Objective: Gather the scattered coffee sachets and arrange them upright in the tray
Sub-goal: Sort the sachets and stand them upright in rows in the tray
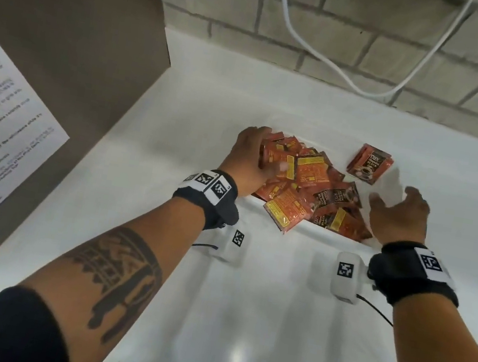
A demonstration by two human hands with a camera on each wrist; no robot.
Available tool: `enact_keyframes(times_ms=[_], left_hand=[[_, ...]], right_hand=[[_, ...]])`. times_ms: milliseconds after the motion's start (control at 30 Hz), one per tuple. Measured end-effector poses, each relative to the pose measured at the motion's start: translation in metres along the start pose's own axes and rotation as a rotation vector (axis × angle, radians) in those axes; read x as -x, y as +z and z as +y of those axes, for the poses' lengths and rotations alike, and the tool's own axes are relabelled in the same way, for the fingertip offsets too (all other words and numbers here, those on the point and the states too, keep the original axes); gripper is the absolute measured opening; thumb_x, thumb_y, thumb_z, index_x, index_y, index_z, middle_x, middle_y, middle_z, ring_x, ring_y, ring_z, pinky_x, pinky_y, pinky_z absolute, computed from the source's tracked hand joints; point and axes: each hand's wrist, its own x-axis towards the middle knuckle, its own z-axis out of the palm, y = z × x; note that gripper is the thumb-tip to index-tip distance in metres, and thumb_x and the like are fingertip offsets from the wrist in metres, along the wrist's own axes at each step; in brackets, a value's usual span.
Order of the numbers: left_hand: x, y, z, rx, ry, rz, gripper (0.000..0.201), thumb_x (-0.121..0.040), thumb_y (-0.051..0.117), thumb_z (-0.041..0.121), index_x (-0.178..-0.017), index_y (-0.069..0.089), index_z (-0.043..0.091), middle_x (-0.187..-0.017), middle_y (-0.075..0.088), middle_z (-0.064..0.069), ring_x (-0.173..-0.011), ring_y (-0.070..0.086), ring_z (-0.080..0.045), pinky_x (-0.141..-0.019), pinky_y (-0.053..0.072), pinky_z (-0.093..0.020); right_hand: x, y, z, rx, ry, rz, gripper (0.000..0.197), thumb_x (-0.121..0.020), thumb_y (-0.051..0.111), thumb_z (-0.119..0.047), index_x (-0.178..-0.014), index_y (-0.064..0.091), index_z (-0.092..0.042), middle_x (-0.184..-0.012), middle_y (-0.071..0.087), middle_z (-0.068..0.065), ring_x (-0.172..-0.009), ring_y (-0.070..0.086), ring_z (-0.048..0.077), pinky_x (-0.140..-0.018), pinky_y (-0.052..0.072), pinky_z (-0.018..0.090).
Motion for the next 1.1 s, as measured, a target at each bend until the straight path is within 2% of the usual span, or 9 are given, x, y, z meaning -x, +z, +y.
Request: enact_keyframes(times_ms=[100,233,333,433,533,700,867,967,1100], left_hand=[[0.003,0.004,-0.005,0.087,-0.002,-0.007,0.069,-0.091,0.064,0.053,-0.148,0.036,0.026,-0.149,0.036,-0.003,-0.135,0.046,-0.021,-0.112,0.041,-0.041],[0.009,-0.004,-0.02,0.154,-0.025,0.027,0.078,-0.079,0.054,0.082,-0.139,0.042,0.033,-0.14,0.05,0.0,-0.126,0.055,-0.017,-0.103,0.05,-0.046],[0.025,-0.022,-0.026,0.105,0.004,0.001,0.095,-0.07,0.061,0.082,-0.148,0.031,0.038,-0.157,0.027,-0.004,-0.143,0.036,-0.02,-0.116,0.037,-0.044],[0.042,-0.041,-0.039,-0.003,0.011,-0.09,0.12,-0.047,0.074,0.085,-0.149,0.019,0.054,-0.162,-0.006,0.015,-0.152,0.011,-0.025,-0.119,0.03,-0.051],[0.052,-0.056,-0.055,-0.056,0.054,-0.134,0.123,-0.038,0.082,0.08,-0.144,0.023,0.061,-0.157,-0.007,0.025,-0.152,0.005,-0.024,-0.115,0.034,-0.055],[0.056,-0.084,-0.079,-0.138,0.088,-0.084,0.112,-0.055,0.09,0.06,-0.15,0.034,0.041,-0.159,0.002,0.016,-0.149,0.013,-0.021,-0.121,0.024,-0.04],[0.057,-0.105,-0.101,-0.129,0.125,-0.086,0.103,-0.06,0.083,0.058,-0.149,0.037,0.039,-0.158,0.005,0.018,-0.148,0.018,-0.02,-0.118,0.034,-0.046],[0.055,-0.111,-0.098,-0.121,0.082,-0.075,0.09,-0.072,0.075,0.062,-0.149,0.034,0.043,-0.161,0.0,0.013,-0.152,0.011,-0.023,-0.121,0.027,-0.046],[0.047,-0.107,-0.088,-0.148,0.053,0.011,0.075,-0.085,0.068,0.059,-0.15,0.035,0.04,-0.164,0.002,0.009,-0.152,0.007,-0.022,-0.12,0.025,-0.043]], right_hand=[[0.002,0.007,0.006,-0.074,-0.009,-0.055,0.055,-0.095,0.061,-0.03,-0.141,0.038,-0.012,-0.136,0.053,0.015,-0.122,0.054,0.038,-0.097,0.044,0.041],[0.011,0.019,-0.001,-0.115,-0.049,-0.064,0.052,-0.094,0.06,-0.03,-0.137,0.038,-0.012,-0.131,0.055,0.015,-0.117,0.056,0.039,-0.097,0.048,0.047],[0.019,0.029,-0.009,-0.118,-0.077,-0.074,0.05,-0.094,0.058,-0.029,-0.137,0.038,-0.012,-0.13,0.055,0.015,-0.114,0.057,0.039,-0.095,0.049,0.047],[0.033,0.04,-0.02,-0.123,-0.093,-0.081,0.049,-0.095,0.058,-0.03,-0.136,0.039,-0.013,-0.129,0.055,0.015,-0.112,0.058,0.038,-0.092,0.051,0.047],[0.05,0.054,-0.034,-0.111,-0.093,-0.064,0.051,-0.096,0.056,-0.03,-0.139,0.036,-0.014,-0.128,0.054,0.015,-0.111,0.058,0.038,-0.092,0.05,0.05],[0.078,0.079,-0.054,-0.057,-0.08,-0.016,0.057,-0.094,0.055,-0.029,-0.143,0.031,-0.015,-0.133,0.051,0.016,-0.113,0.057,0.043,-0.093,0.05,0.055],[0.098,0.095,-0.064,-0.007,-0.092,0.029,0.063,-0.093,0.057,-0.03,-0.146,0.029,-0.012,-0.14,0.046,0.017,-0.12,0.052,0.044,-0.094,0.048,0.056],[0.107,0.101,-0.066,0.112,-0.235,0.148,0.065,-0.09,0.06,-0.03,-0.145,0.036,-0.006,-0.149,0.038,0.018,-0.134,0.041,0.041,-0.104,0.039,0.055],[0.105,0.114,-0.074,0.175,-0.363,0.025,0.063,-0.094,0.053,-0.042,-0.146,0.037,-0.01,-0.152,0.037,0.017,-0.14,0.036,0.037,-0.113,0.035,0.05]])
